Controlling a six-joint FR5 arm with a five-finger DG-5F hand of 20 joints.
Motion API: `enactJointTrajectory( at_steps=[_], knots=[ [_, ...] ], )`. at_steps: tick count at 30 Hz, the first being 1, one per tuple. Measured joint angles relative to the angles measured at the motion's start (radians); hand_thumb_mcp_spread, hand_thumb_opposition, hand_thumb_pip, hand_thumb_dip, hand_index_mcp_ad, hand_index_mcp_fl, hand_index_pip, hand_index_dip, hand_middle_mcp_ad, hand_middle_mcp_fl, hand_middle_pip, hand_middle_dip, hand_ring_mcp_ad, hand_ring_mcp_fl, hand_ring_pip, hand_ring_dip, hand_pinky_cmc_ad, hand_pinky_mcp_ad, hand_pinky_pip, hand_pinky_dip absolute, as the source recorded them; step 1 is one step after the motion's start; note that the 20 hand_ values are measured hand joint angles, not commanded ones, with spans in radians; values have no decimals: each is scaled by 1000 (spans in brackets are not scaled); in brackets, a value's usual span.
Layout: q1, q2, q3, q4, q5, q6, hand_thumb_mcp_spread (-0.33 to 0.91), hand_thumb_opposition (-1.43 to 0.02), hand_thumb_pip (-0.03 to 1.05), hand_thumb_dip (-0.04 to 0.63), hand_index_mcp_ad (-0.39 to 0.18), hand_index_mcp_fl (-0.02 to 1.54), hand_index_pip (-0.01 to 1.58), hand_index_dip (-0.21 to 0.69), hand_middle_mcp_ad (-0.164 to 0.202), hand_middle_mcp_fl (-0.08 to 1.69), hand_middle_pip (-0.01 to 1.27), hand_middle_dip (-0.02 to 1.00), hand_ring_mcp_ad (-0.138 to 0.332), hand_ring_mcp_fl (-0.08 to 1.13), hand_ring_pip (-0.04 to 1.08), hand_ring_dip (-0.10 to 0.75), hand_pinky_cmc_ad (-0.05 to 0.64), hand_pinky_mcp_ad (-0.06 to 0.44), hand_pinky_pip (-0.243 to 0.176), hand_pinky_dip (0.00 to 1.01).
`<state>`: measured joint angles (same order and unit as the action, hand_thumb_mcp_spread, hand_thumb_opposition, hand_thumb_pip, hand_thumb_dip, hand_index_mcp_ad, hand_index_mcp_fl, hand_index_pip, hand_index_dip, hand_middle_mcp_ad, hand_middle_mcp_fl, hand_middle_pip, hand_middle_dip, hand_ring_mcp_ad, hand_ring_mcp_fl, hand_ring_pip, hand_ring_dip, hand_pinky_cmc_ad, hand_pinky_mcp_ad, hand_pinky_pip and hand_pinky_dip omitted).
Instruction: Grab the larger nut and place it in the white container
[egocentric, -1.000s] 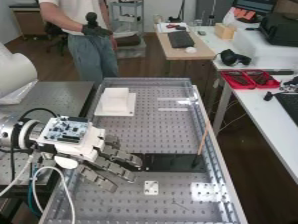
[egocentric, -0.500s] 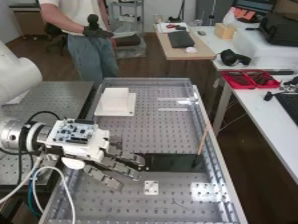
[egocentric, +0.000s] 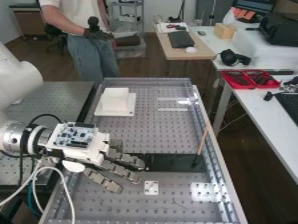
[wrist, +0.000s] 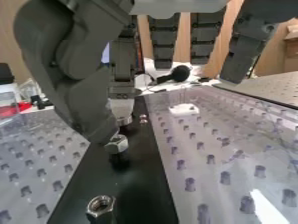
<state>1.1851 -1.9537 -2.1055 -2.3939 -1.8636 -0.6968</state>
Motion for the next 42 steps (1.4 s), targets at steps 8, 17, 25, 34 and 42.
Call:
enactJointTrajectory(
  at_steps=[8, 17, 25, 34, 42],
  knots=[
    [5, -16, -7, 23, 17, 11, 346, -937, 759, 257, -134, 17, 1550, 154, 93, 30, 126, 229, 194, 9, 87, 147, 393, 325, -93, 494],
    [5, -26, -16, 38, 27, 15, 342, -934, 759, 257, -134, 17, 1553, 154, 93, 30, 126, 229, 194, 9, 87, 147, 391, 328, -93, 497],
    [5, -29, -21, 46, 26, 16, 342, -934, 759, 257, -134, 17, 1553, 154, 93, 30, 126, 229, 194, 9, 87, 147, 393, 325, -93, 494],
    [5, -33, -16, 40, 26, 7, 342, -934, 759, 257, -134, 17, 1555, 154, 93, 30, 126, 229, 194, 9, 87, 150, 391, 328, -93, 494],
    [4, -36, -16, 46, 24, 3, 342, -932, 759, 257, -134, 17, 1555, 154, 93, 30, 126, 229, 195, 9, 87, 147, 391, 321, -93, 497]
  ],
)
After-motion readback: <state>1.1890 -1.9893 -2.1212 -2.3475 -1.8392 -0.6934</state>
